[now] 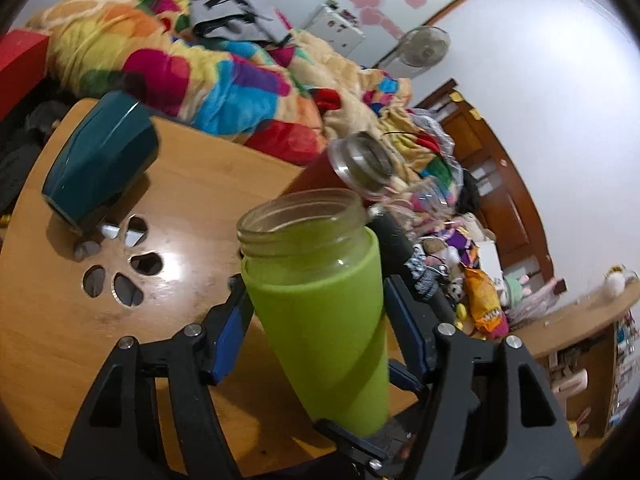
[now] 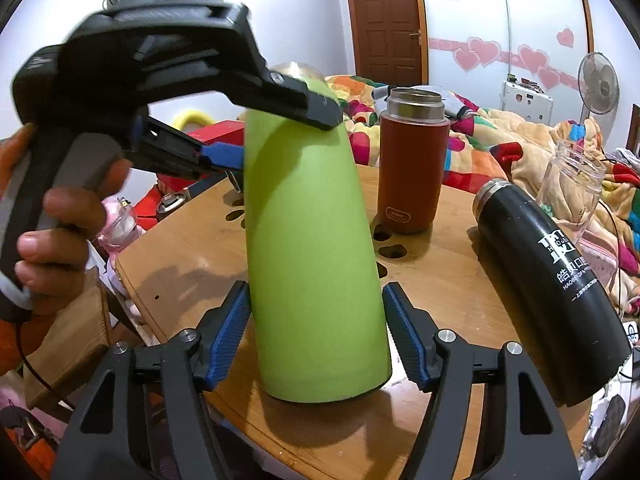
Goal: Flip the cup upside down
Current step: 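Tilt the lime-green tumbler onto its side with both grippers, mouth leading downward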
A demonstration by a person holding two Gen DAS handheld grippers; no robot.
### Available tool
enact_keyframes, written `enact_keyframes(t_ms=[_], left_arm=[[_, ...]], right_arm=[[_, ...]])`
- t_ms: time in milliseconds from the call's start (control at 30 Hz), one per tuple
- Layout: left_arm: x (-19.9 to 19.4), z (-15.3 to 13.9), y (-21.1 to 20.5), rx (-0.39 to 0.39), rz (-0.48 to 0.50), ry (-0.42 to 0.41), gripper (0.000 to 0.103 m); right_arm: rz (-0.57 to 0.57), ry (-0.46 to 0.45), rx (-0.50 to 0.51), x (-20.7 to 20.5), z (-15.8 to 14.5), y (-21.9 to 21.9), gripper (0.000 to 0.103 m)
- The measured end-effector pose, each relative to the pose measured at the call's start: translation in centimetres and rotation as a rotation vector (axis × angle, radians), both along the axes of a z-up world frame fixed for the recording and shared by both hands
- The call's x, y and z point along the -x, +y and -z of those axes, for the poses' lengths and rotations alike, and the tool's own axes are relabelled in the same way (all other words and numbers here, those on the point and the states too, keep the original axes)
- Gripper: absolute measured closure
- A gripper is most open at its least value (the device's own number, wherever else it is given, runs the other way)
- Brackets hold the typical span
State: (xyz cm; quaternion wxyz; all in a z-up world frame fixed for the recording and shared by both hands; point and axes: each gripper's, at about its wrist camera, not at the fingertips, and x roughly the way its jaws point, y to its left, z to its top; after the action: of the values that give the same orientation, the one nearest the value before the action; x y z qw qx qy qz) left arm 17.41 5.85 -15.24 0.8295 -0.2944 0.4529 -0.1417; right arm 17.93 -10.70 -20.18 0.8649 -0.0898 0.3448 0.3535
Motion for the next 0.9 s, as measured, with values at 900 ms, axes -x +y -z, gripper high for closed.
enact_keyframes(t_ms=[900], left_arm=[[0.9,1.9,-2.8,-0.323,-0.011,-0.006,0.027]], right_arm=[[0.011,0.051,-0.026,0.5,0.9,-0.7,0.04]])
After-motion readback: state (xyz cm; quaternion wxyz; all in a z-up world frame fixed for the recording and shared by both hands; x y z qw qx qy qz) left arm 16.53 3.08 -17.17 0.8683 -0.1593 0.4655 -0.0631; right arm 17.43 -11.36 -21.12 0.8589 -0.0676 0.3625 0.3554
